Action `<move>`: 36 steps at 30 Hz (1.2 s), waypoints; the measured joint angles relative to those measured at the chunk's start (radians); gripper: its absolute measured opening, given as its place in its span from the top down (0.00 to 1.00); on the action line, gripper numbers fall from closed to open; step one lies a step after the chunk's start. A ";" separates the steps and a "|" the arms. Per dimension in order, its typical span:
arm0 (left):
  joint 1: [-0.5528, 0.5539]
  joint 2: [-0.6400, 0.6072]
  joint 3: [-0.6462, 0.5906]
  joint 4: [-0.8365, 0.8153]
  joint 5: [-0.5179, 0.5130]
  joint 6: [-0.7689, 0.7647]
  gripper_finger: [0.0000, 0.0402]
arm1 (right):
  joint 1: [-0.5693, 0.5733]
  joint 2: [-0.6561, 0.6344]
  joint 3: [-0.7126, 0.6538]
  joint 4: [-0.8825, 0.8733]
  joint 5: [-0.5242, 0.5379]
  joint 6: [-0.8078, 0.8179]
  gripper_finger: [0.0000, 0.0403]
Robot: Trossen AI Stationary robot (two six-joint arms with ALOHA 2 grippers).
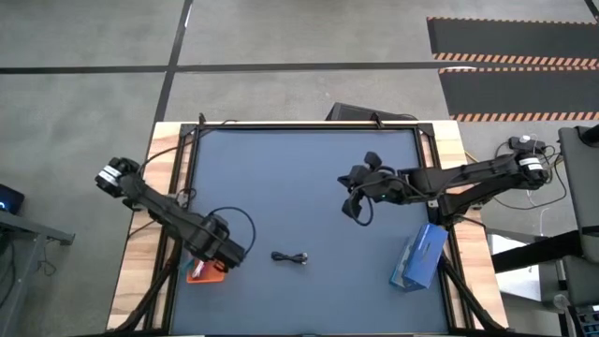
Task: Pick and place USB-C Cables
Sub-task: Put the blue charger cable into the orange bin
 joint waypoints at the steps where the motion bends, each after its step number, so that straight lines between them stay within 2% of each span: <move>1: -0.005 0.010 0.009 0.004 0.003 -0.011 0.96 | 0.000 -0.005 0.000 -0.001 0.000 -0.002 0.98; 10: -0.061 0.057 0.036 0.021 0.044 -0.076 0.95 | 0.000 -0.078 -0.002 -0.016 -0.001 -0.004 0.98; 13: -0.074 0.058 0.034 0.024 0.032 -0.117 0.95 | 0.000 -0.102 -0.015 -0.012 -0.051 -0.018 0.98; 21: -0.108 0.057 0.033 0.051 0.001 -0.141 0.95 | 0.001 -0.148 -0.140 0.199 -0.131 -0.087 0.98; 31: -0.172 0.068 -0.003 0.076 -0.187 -0.163 0.95 | 0.000 -0.151 -0.178 0.275 -0.131 -0.109 0.98; 36: -0.203 0.068 -0.033 0.090 -0.205 -0.167 0.95 | 0.000 -0.151 -0.178 0.288 -0.130 -0.110 0.98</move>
